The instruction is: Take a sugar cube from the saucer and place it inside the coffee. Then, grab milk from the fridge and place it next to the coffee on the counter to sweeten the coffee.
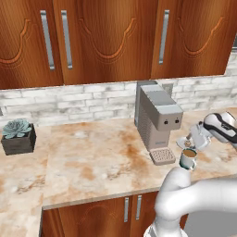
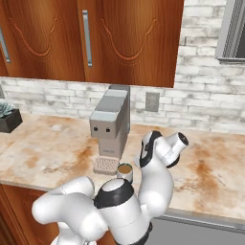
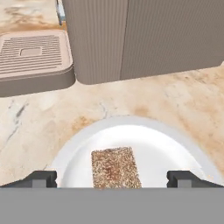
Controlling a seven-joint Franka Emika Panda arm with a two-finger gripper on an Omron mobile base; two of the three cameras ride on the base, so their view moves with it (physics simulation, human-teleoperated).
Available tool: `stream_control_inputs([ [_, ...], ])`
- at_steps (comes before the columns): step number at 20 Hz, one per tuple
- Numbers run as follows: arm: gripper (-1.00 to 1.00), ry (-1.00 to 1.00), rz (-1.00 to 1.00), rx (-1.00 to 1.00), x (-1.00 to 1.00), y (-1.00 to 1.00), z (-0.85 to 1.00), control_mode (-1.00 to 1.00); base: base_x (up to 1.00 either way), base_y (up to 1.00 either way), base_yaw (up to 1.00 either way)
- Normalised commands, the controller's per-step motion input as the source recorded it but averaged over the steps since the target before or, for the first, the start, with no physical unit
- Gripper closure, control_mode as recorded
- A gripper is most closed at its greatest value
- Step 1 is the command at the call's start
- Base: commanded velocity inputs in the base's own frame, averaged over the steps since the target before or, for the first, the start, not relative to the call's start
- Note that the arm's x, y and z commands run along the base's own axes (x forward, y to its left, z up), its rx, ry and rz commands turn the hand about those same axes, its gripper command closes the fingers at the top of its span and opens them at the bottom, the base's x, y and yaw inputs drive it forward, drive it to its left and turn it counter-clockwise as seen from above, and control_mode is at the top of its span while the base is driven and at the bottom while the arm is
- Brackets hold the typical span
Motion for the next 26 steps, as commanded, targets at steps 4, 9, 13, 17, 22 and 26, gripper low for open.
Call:
stream_control_inputs([
  [4, -1.00, 0.00, 0.00, -0.05, 0.33, 0.00, -0.19, -1.00, 0.00, 0.00, 0.00],
  [9, 1.00, 0.00, 0.00, -0.01, 0.15, 0.00, -0.17, -1.00, 0.00, 0.00, 0.00],
  [13, 1.00, 0.00, 0.00, 0.00, 0.03, 0.00, 0.00, -1.00, 0.00, 0.00, 0.00],
  [17, 1.00, 0.00, 0.00, 0.00, -0.04, 0.00, 0.02, -1.00, 0.00, 0.00, 0.00],
  [22, 1.00, -0.06, 0.00, 0.00, -0.46, 0.01, 0.32, -1.00, 0.00, 0.00, 0.00],
  [26, 1.00, 0.00, 0.00, 0.00, -0.69, 0.09, 0.46, -1.00, 0.00, 0.00, 0.00],
])
